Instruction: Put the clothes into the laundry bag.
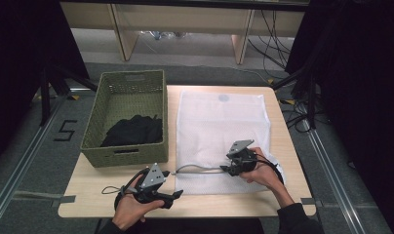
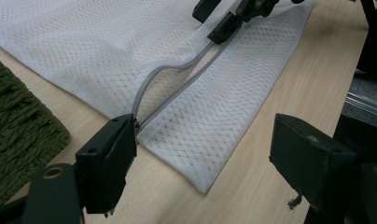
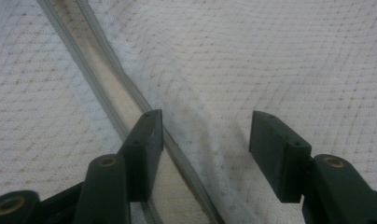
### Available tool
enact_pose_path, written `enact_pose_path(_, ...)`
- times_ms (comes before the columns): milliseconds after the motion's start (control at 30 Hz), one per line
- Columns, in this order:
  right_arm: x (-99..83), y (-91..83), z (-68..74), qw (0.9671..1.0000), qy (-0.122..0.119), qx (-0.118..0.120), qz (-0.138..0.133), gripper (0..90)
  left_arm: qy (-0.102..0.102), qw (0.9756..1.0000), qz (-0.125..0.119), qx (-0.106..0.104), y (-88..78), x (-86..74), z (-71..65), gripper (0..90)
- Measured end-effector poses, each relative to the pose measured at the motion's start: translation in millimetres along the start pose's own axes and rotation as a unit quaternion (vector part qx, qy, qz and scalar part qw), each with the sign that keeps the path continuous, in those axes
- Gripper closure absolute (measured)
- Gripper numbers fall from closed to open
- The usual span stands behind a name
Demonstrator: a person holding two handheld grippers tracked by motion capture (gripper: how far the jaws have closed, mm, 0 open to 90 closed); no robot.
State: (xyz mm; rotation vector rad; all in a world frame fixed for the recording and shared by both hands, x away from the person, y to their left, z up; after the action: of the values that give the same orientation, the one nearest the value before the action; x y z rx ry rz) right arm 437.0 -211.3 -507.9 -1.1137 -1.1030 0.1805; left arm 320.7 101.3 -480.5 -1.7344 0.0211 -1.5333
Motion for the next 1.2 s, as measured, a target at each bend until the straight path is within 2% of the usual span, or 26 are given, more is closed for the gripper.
enact_pose_path(33, -0.3, 1.5, -2.7, 0.9999, -0.006, 0.008, -0.006, 49.9, -0.002, 1.0, 0.0, 0.0, 0.0, -0.1, -0.1, 22.3)
enact_pose_path(100, -0.3, 2.3, -8.0, 0.9995, 0.025, 0.014, -0.011, 57.5, -0.009, 0.9999, -0.006, 0.003, 0.7, 0.0, -0.8, 22.3)
enact_pose_path(133, 0.0, 1.9, -10.7, 0.9995, 0.022, 0.021, -0.01, 59.9, -0.009, 0.9999, -0.006, 0.003, 0.7, 0.0, -0.8, 22.4)
enact_pose_path(200, -0.5, 1.8, -11.1, 0.9993, 0.033, 0.014, -0.012, 66.9, -0.01, 0.9998, -0.013, 0.007, 1.1, -0.5, -0.7, 22.4)
enact_pose_path(233, -0.4, 2.1, -12.5, 0.9995, 0.029, 0.007, -0.014, 70.1, -0.004, 0.9999, -0.008, 0.011, -0.1, -0.2, 0.5, 22.4)
enact_pose_path(267, 1.2, 0.4, -13.0, 0.9994, 0.035, 0.007, -0.004, 73.4, -0.005, 0.9999, -0.008, 0.01, -0.2, -0.2, 0.8, 22.4)
enact_pose_path(300, 1.2, 0.4, -13.0, 0.9994, 0.035, 0.007, -0.004, 73.4, -0.005, 0.9999, -0.008, 0.01, -0.2, -0.2, 0.8, 22.4)
enact_pose_path(333, 1.8, -0.1, -11.7, 0.9988, 0.049, 0.004, 0.0, 78.2, -0.007, 0.9999, -0.003, 0.01, -0.7, 0.0, 1.0, 22.5)
enact_pose_path(367, 2.3, 2.0, -14.7, 0.9997, 0.023, -0.008, -0.009, 80.3, -0.006, 0.9999, -0.002, 0.012, -1.0, 0.0, 1.0, 22.5)
enact_pose_path(400, 2.3, 2.0, -14.7, 0.9997, 0.023, -0.008, -0.009, 80.3, -0.006, 0.9999, -0.002, 0.012, -1.0, 0.0, 1.0, 22.6)
enact_pose_path(433, 5.0, 2.1, -13.0, 0.9997, 0.022, -0.009, -0.007, 83.7, -0.015, 0.9998, -0.013, 0.011, -0.4, 0.7, -0.4, 22.8)
enact_pose_path(533, 7.2, 1.7, -11.3, 0.9997, 0.016, -0.014, -0.009, 86.4, -0.011, 0.9998, -0.008, 0.011, -1.3, 0.8, 0.6, 22.9)
enact_pose_path(567, 8.7, 1.8, -10.5, 0.9997, 0.003, -0.018, -0.013, 88.6, -0.013, 0.9998, -0.011, 0.007, -1.5, 0.8, 0.9, 22.8)
enact_pose_path(600, 8.7, 1.8, -10.5, 0.9997, 0.003, -0.018, -0.013, 88.6, -0.003, 1.0, -0.006, 0.007, -2.7, 0.9, 2.5, 22.8)
enact_pose_path(633, 9.8, 0.6, -7.2, 0.9996, 0.015, -0.021, -0.005, 89.5, -0.013, 0.9998, -0.013, 0.01, -3.9, 2.1, 2.9, 22.9)
enact_pose_path(667, 9.8, 0.6, -7.2, 0.9996, 0.015, -0.021, -0.005, 89.5, -0.013, 0.9998, -0.013, 0.01, -3.9, 2.1, 2.9, 22.9)
enact_pose_path(700, 10.5, 1.2, -8.0, 0.9998, 0.004, -0.018, -0.008, 89.6, -0.017, 0.9997, -0.016, 0.01, -5.3, 3.2, 2.9, 22.9)
enact_pose_path(767, 11.1, 1.0, -7.4, 0.9997, 0.002, -0.021, -0.008, 89.8, -0.017, 0.9995, -0.022, 0.013, -6.2, 3.4, 4.6, 22.9)
enact_pose_path(800, 11.5, 0.5, -6.7, 0.9998, 0.002, -0.018, -0.004, 89.8, -0.007, 0.9997, -0.021, 0.013, -6.5, 3.0, 6.6, 23.0)
enact_pose_path(833, 10.8, 1.2, -8.1, 1.0, -0.001, -0.009, -0.001, 85.2, -0.022, 0.9995, -0.018, 0.011, -6.5, 2.6, 5.7, 23.0)
enact_pose_path(867, 9.7, 0.5, -6.8, 0.9998, 0.014, -0.005, 0.015, 82.6, -0.019, 0.9996, -0.015, 0.014, -6.5, 1.7, 6.3, 22.9)
enact_pose_path(900, 8.8, 1.3, -7.5, 0.9997, 0.012, -0.011, 0.015, 81.1, -0.018, 0.9996, -0.014, 0.014, -6.5, 1.6, 6.3, 22.9)
enact_pose_path(1000, 8.1, 0.3, -8.9, 0.9997, 0.012, -0.005, 0.019, 76.2, -0.016, 0.9997, -0.013, 0.014, -5.9, 1.7, 5.6, 22.9)
enact_pose_path(1033, 7.4, 0.1, -10.9, 0.9997, 0.009, -0.013, 0.017, 72.0, -0.015, 0.9998, -0.013, 0.01, -5.4, 1.9, 4.3, 22.9)
enact_pose_path(1100, 6.6, -0.3, -12.0, 0.9996, 0.019, -0.007, 0.018, 65.5, -0.01, 0.9998, -0.012, 0.008, -5.2, 2.1, 4.5, 22.9)
enact_pose_path(1200, 6.0, -2.8, -15.0, 0.9997, 0.013, -0.001, 0.02, 63.3, -0.017, 0.9997, -0.017, 0.009, -4.7, 2.1, 3.4, 22.8)
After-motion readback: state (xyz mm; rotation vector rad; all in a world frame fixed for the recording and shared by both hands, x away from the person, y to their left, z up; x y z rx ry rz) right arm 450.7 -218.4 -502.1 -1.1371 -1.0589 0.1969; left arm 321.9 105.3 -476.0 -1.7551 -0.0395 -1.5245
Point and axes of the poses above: each handheld gripper's, and its own axes: y roughly forward along the jaws, x roughly out of its top, z roughly to its left, the point moved 1 cm from there along y, roughly forward along the jaws, and after that the axes turned 7 degrees about y, right-handed, at the moved point
